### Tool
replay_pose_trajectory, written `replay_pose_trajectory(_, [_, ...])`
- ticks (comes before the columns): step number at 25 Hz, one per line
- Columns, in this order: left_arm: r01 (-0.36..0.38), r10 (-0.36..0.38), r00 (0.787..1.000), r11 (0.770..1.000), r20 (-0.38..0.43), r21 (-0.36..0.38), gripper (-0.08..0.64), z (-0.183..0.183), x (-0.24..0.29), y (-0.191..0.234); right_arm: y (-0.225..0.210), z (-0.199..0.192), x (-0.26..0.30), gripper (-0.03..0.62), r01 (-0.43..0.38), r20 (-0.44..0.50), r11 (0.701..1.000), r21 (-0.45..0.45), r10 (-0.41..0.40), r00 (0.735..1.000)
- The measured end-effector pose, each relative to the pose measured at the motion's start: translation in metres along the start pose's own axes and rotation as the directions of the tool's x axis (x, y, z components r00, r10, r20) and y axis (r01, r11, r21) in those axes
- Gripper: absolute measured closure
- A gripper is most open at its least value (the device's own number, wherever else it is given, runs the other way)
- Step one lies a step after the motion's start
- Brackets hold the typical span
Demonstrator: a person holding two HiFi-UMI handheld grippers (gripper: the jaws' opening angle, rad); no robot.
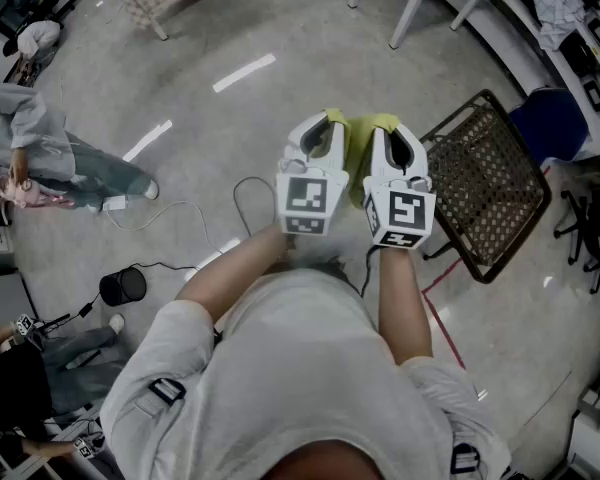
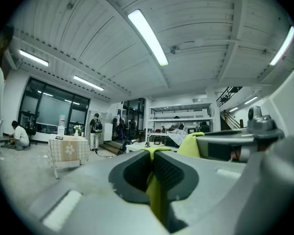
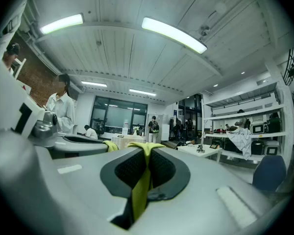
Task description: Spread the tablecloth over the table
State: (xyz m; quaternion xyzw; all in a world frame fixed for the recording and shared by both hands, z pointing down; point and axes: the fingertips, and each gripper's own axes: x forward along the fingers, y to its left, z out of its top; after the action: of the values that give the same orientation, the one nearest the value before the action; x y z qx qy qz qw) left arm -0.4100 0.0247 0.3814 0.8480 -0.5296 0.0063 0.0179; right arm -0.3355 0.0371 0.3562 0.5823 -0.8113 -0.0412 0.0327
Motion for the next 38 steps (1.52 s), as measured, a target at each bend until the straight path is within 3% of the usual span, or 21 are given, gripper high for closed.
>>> replay_pose_trajectory(13, [-0.021,0.021,0.999,1.000,-0.043,0.000,0.535,-0.017,-0.001,-0.005,0.000,-0.021,-0.001,0.583,-0.039,-0.051,0.999,0.028,0.040,0.998])
replay_pose_trajectory(24, [-0.003,0.003,0.996,1.000,-0.091,0.002,0.535,-0.032,0.011,-0.044,-0.042,-0.034,-0.016,0.583,-0.009,-0.074,0.999,0.053,0.013,0.997])
replay_pose_trajectory(38, [-0.009,0.009,0.990,1.000,-0.140,0.003,0.535,-0.060,0.044,-0.080,-0.090,-0.069,-0.015,0.583,-0.027,-0.111,0.995,0.091,0.037,0.993])
